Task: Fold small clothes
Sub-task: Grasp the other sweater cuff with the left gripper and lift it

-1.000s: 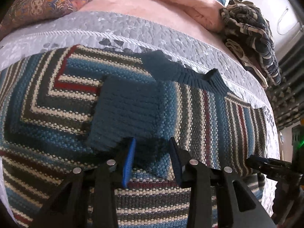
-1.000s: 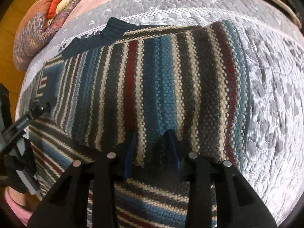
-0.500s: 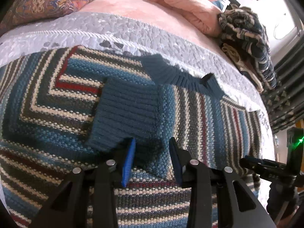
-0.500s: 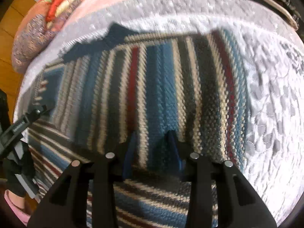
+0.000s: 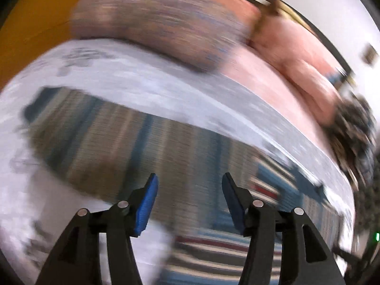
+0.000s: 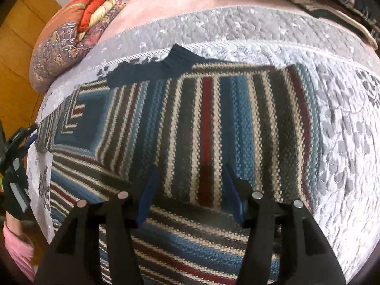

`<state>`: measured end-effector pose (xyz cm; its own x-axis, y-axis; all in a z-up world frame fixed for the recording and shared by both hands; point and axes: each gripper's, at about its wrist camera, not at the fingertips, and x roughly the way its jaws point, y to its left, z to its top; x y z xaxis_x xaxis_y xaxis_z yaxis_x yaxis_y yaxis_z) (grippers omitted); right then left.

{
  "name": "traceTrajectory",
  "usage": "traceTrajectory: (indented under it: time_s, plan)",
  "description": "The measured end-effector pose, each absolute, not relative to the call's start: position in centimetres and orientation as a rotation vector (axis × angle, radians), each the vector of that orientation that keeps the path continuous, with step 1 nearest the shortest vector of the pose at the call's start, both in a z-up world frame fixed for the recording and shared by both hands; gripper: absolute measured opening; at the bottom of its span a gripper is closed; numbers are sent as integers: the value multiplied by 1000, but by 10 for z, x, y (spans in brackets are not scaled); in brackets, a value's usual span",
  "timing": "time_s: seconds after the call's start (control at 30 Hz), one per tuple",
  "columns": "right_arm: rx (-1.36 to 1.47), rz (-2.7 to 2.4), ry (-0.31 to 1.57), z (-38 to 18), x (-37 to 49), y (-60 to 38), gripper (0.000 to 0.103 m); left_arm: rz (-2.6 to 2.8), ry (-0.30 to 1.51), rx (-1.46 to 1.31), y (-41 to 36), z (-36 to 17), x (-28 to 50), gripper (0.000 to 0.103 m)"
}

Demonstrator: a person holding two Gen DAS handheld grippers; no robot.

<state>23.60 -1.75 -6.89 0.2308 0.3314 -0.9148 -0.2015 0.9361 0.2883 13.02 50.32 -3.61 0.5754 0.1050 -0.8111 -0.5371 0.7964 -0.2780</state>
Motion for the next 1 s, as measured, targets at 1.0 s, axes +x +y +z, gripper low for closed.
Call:
traceTrajectory:
  time_s: [1.0]
  plan:
    - [40, 338, 1289, -94, 239, -14, 58, 575, 706, -955, 657, -102, 77, 18]
